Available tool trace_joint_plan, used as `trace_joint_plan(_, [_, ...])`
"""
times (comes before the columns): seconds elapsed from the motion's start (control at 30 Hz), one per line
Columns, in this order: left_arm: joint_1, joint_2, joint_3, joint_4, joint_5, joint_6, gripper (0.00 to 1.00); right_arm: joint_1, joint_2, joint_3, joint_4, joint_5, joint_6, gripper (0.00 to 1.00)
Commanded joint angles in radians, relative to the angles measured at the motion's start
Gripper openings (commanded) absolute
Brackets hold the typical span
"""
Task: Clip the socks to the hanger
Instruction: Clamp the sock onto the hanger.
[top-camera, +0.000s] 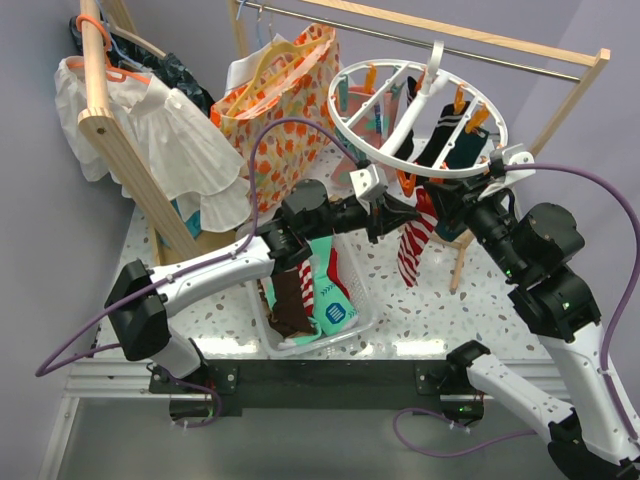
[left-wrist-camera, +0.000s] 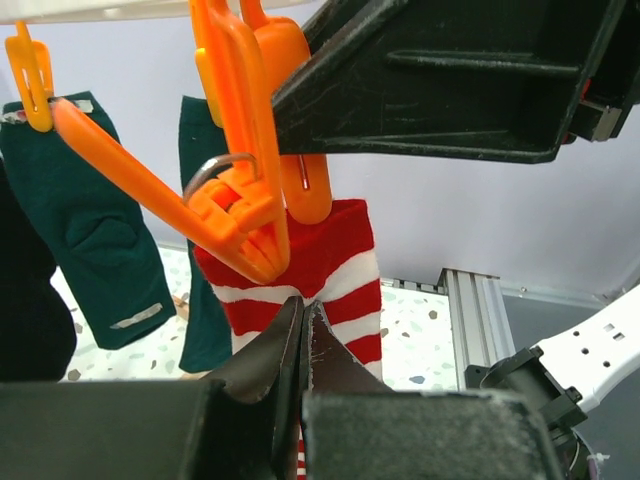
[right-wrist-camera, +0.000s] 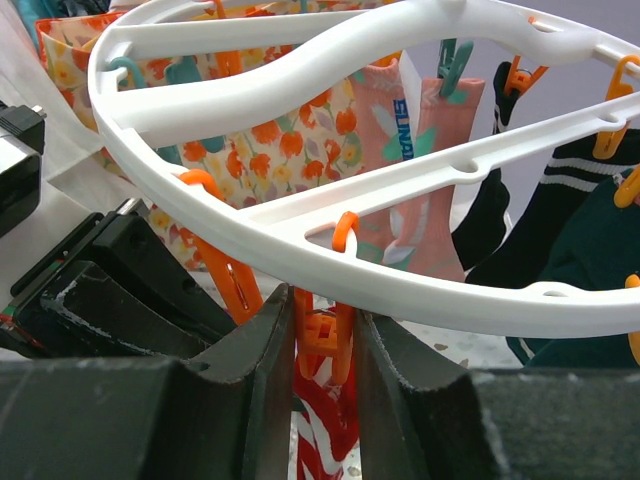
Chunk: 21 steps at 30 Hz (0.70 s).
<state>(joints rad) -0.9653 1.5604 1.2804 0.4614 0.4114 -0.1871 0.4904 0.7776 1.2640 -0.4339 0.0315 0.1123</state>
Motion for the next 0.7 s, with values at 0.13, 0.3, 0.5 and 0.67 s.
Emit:
trace_joint_plan(0.13, [-0.001,-0.003,0.069,0.011,-0.039,0.015,0.0,0.005,-0.001,0.02,-0.02,-0.07,0.003,0.09])
trace_joint_plan(0.3, [0.002,0.009,0.092,-0.007,-0.048,0.008,0.0,0.007,-0.003,0.014,-0.019,-0.071,0.006,0.09])
trace_joint_plan(0.5, [0.002,0.009,0.094,-0.013,-0.049,0.008,0.0,0.007,-0.005,0.015,-0.014,-0.068,0.007,0.09])
trace_joint_plan(0.67, [0.002,0.01,0.05,0.005,-0.04,-0.003,0.0,0.007,-0.001,0.021,-0.016,-0.062,0.004,0.09])
